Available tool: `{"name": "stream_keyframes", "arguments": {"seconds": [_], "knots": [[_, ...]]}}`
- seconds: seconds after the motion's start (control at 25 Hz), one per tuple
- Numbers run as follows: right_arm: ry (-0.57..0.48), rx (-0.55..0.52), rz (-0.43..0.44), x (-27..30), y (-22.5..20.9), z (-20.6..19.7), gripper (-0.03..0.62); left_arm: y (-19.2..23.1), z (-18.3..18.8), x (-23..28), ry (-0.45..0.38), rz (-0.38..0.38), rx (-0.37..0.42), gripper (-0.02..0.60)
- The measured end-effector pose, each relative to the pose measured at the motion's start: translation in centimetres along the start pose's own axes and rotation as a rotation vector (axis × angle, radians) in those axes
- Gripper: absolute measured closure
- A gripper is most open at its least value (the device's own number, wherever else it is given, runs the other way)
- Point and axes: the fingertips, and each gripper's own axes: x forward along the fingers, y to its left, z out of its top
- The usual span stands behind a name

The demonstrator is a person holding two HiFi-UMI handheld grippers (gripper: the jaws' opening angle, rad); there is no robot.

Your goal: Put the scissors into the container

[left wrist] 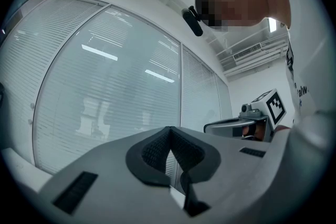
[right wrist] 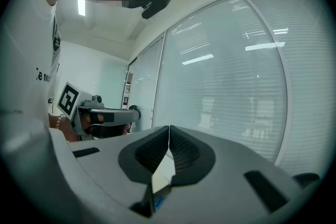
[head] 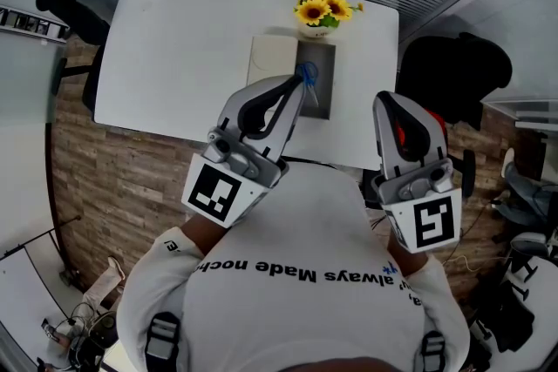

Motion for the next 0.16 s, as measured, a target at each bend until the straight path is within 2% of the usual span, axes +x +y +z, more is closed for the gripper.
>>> {"name": "stream_keyframes", "arguments": {"seconds": [0.16], "knots": [[0.013,-0.003,0.005,-0.13,0.02,-0.27,0.585,-0.09,0.02,-0.04,0.000,0.001,0.000,0.563]]}}
